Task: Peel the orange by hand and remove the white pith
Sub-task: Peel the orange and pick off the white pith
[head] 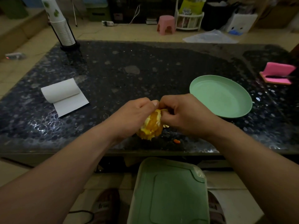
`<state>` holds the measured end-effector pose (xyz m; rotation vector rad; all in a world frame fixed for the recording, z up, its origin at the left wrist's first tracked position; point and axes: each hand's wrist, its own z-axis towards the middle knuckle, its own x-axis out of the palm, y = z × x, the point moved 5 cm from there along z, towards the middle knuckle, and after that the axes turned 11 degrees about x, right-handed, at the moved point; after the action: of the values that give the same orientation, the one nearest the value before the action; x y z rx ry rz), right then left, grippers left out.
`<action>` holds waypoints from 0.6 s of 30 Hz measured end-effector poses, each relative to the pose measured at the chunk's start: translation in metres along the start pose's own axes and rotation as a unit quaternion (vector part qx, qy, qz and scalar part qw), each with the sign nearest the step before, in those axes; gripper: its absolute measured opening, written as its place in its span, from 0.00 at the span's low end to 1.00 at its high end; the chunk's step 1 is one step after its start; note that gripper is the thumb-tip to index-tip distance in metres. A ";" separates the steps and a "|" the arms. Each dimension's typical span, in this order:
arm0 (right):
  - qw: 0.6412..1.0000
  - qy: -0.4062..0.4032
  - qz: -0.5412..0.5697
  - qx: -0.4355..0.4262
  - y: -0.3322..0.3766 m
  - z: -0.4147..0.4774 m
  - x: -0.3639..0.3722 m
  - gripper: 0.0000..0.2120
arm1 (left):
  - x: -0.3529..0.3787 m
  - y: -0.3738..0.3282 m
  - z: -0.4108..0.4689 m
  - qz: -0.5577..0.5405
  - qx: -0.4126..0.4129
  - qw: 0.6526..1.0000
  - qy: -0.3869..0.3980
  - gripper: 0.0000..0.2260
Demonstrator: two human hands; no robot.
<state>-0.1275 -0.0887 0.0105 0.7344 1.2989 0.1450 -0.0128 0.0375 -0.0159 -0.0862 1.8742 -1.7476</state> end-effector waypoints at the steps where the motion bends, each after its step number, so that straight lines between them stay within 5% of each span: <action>1: 1.000 0.001 0.008 0.002 -0.001 0.001 0.000 0.06 | 0.000 0.000 0.000 -0.002 0.003 1.000 0.001 0.21; 5: 0.994 0.023 0.095 0.045 -0.011 0.007 -0.006 0.09 | 0.005 0.001 -0.002 -0.028 0.004 0.999 0.025 0.22; 8: 0.980 0.058 0.162 0.098 -0.024 0.009 0.001 0.10 | 0.003 0.011 0.000 -0.128 -0.068 0.989 -0.024 0.25; 12: 0.985 0.015 0.095 0.144 -0.042 0.014 0.019 0.10 | -0.002 0.015 -0.001 -0.317 -0.177 0.921 -0.141 0.24; 18: 0.986 -0.017 0.096 0.137 -0.025 0.013 0.017 0.12 | -0.005 0.014 0.000 -0.497 -0.194 0.821 -0.205 0.25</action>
<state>-0.1178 -0.1048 -0.0160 1.0945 1.2267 0.1096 -0.0040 0.0419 -0.0272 -1.7200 1.9147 -1.6341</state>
